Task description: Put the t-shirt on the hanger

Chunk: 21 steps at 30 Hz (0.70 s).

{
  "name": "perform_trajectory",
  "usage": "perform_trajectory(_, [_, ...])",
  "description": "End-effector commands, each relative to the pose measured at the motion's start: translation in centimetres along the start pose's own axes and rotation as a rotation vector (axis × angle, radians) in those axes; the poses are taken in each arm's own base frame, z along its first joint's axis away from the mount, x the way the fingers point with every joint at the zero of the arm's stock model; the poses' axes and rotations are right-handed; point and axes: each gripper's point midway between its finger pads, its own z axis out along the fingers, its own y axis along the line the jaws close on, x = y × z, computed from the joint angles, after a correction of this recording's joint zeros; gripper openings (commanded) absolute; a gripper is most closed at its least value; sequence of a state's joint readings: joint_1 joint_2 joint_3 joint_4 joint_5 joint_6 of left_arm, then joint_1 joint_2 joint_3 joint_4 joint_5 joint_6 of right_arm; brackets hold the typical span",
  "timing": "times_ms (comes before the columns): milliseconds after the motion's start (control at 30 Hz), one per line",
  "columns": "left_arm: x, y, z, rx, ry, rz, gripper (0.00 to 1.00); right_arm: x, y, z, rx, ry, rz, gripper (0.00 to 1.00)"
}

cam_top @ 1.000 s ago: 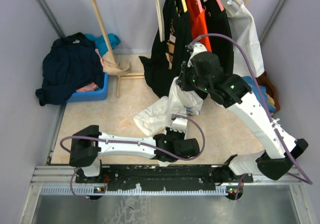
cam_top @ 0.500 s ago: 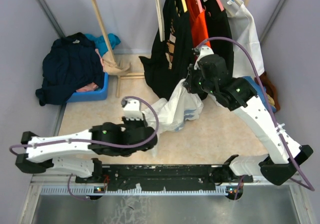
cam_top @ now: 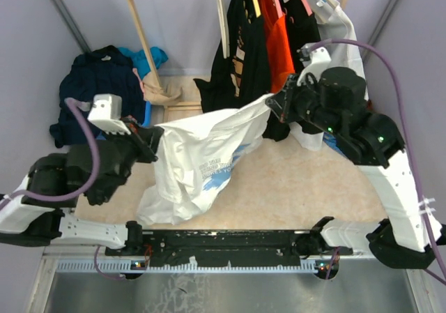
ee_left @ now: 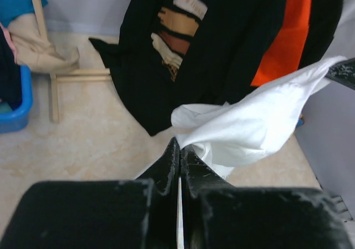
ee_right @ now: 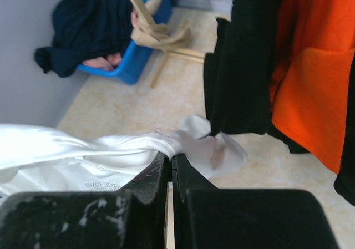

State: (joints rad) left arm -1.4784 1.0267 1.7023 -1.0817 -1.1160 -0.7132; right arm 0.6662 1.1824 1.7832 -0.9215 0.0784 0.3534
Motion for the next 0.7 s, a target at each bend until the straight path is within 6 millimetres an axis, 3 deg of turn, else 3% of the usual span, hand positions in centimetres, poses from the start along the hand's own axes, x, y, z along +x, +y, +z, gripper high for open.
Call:
perform_trajectory(0, [-6.8,0.1,-1.2,0.052,-0.164,0.02,0.0,-5.6,2.6,-5.1,-0.136,-0.199,-0.023,0.0])
perform_trajectory(133, [-10.8,-0.4,-2.6,0.133,-0.226,-0.016,0.0,-8.0,4.3,-8.2,-0.226,-0.293,-0.023,0.0])
perform_trajectory(267, [-12.8,-1.3,-3.2,0.176,-0.254,-0.004,0.0,-9.9,6.1,-11.2,-0.329,-0.376,-0.02,0.0])
perform_trajectory(367, [-13.4,-1.5,-3.1,0.167,-0.262,0.014,0.0,-10.4,7.2,-12.3,-0.396,-0.398,-0.012,0.0])
perform_trajectory(500, [-11.6,-1.6,-2.3,0.124,-0.229,0.05,0.0,-9.8,7.0,-11.4,-0.384,-0.372,0.014,0.0])
perform_trajectory(600, [-8.1,-1.4,-1.2,0.078,-0.167,0.08,0.0,-7.5,5.8,-9.0,-0.331,-0.309,0.042,0.0])
perform_trajectory(667, [-4.7,-1.3,-0.5,0.068,-0.103,0.094,0.0,-5.4,5.1,-7.4,-0.303,-0.253,0.065,0.0])
